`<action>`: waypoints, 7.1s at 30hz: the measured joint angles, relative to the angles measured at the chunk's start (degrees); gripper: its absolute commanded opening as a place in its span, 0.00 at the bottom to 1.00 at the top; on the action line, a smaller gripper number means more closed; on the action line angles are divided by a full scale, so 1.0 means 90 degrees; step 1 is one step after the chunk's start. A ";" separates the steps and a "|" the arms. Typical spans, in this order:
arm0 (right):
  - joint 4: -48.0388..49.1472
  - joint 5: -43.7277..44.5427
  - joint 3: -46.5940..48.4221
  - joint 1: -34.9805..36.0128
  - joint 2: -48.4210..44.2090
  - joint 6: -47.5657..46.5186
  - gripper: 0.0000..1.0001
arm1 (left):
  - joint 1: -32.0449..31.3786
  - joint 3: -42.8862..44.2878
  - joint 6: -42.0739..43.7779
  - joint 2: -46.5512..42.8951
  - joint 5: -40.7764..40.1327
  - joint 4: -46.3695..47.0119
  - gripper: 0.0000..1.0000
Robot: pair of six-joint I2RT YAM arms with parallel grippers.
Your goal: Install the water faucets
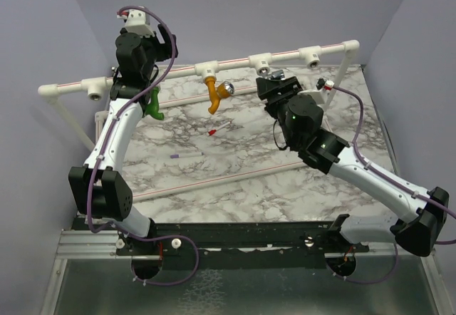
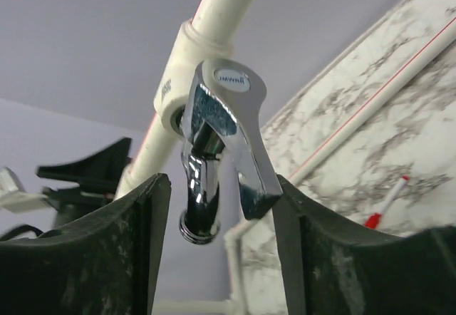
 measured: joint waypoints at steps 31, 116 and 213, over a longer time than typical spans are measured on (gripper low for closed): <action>0.0561 -0.1302 -0.1753 0.0068 -0.2137 -0.7907 0.84 | 0.0000 0.1224 -0.0724 0.0274 0.1144 -0.1559 0.83; 0.3738 -0.2193 -0.1239 0.0073 -0.0100 -1.2014 0.01 | -0.2681 -0.0792 0.1542 -0.3381 -0.1919 -0.2521 0.86; 0.0724 -0.2764 -0.0855 0.0012 -0.0549 -1.6832 0.81 | -0.3058 -0.1105 0.1834 -0.3485 -0.2339 -0.2450 0.88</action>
